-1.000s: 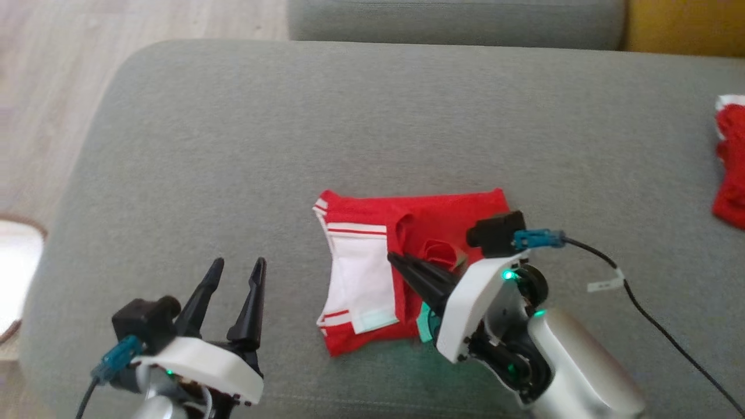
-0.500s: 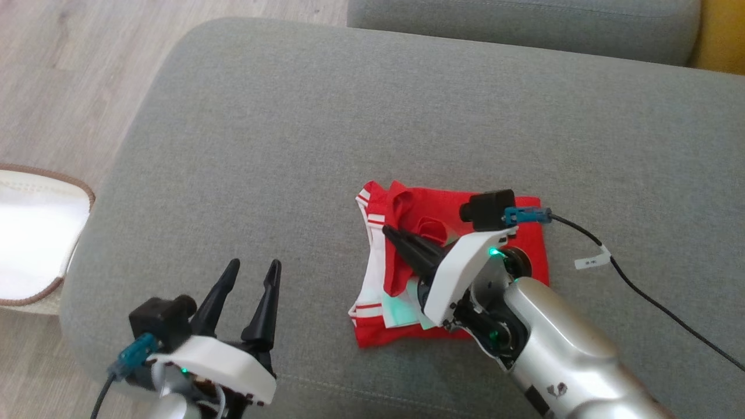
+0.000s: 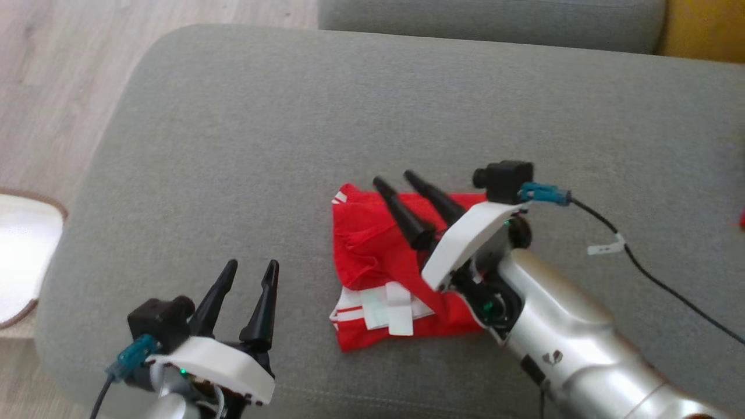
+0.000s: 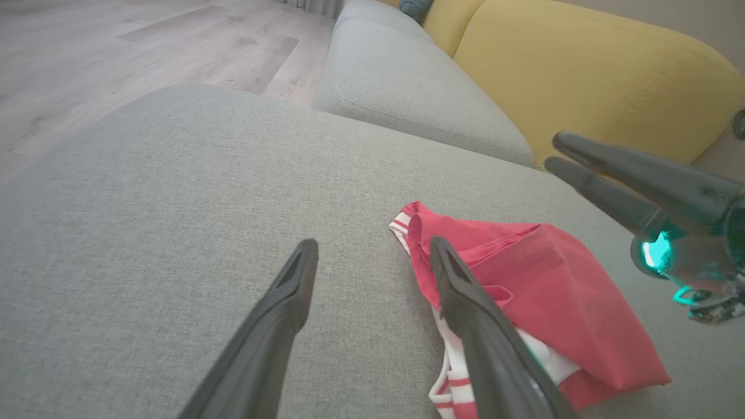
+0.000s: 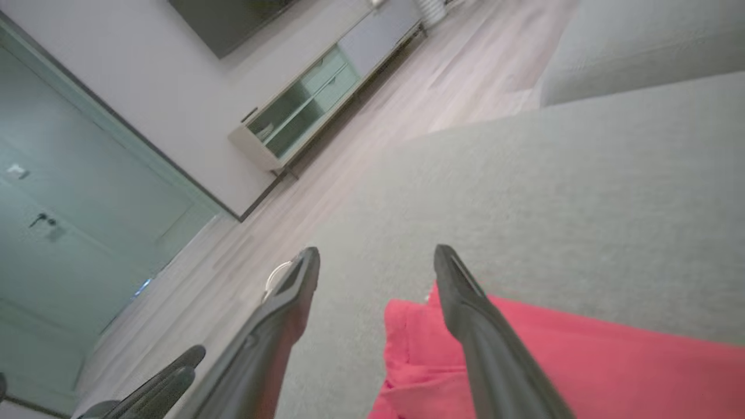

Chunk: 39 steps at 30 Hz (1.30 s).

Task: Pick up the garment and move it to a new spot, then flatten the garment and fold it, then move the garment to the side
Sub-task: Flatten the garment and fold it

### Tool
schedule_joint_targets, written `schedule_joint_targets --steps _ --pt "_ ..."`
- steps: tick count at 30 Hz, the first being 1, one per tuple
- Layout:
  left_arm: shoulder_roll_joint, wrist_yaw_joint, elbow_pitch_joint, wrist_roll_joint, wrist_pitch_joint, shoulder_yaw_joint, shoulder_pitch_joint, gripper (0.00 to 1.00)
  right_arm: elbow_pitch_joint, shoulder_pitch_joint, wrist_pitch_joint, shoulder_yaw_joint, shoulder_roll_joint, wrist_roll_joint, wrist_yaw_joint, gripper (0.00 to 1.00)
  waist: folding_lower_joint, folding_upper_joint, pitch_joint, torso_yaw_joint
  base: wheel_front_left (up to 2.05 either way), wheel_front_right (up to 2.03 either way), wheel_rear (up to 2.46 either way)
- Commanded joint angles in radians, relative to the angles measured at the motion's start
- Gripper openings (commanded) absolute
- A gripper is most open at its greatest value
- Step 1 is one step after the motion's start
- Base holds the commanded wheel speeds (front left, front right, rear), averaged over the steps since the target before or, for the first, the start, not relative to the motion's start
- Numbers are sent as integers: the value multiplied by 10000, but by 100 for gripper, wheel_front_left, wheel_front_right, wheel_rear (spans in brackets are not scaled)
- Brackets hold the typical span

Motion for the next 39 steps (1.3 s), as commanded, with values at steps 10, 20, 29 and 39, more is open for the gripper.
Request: schedule_joint_targets --steps 10,20,29,39 --pt "103 -23 -233 -39 -190 356 -548 100 775 -373 -1247 -860 69 -2524 65 99 0 0 32 -648 0 0 0" --pt "60 -75 -168 -40 -227 321 -739 100 1530 282 -790 59 -386 -4092 65 0 0 0 297 -353 0 0 0" --pt "82 -28 -203 -50 -251 345 -755 100 1133 483 -461 1704 -161 -3589 65 0 0 0 362 -79 0 0 0" --pt "108 84 -229 -98 -276 408 -711 100 423 239 -851 3506 -337 -2560 65 0 0 0 339 -272 0 0 0"
